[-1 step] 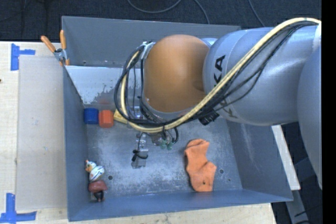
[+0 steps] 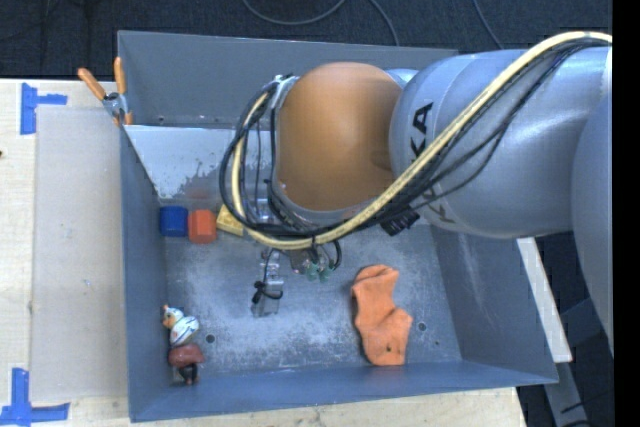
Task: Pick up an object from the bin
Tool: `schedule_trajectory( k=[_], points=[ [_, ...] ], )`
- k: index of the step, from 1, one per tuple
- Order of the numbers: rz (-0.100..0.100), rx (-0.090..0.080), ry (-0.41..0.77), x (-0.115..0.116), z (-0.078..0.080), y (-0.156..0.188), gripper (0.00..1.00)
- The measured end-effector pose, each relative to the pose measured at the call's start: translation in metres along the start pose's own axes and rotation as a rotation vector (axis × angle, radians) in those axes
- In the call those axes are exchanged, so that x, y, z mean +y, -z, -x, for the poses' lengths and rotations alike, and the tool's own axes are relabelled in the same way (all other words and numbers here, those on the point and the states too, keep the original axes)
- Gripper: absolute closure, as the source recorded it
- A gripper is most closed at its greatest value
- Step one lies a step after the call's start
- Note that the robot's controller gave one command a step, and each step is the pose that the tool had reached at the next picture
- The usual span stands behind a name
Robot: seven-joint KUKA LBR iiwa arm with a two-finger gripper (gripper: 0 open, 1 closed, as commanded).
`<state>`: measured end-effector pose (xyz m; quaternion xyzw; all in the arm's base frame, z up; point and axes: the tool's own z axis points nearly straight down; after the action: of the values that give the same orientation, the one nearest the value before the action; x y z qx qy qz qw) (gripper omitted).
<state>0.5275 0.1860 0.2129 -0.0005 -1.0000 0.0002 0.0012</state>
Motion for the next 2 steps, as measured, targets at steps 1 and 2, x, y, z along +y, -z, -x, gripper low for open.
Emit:
schedule_trajectory(
  k=[1, 2],
  points=[
    [0.000, 0.001, 0.141, 0.018, -0.014, -0.048, 0.00],
    [0.000, 0.002, 0.419, 0.060, -0.040, -0.055, 0.00]
  ],
)
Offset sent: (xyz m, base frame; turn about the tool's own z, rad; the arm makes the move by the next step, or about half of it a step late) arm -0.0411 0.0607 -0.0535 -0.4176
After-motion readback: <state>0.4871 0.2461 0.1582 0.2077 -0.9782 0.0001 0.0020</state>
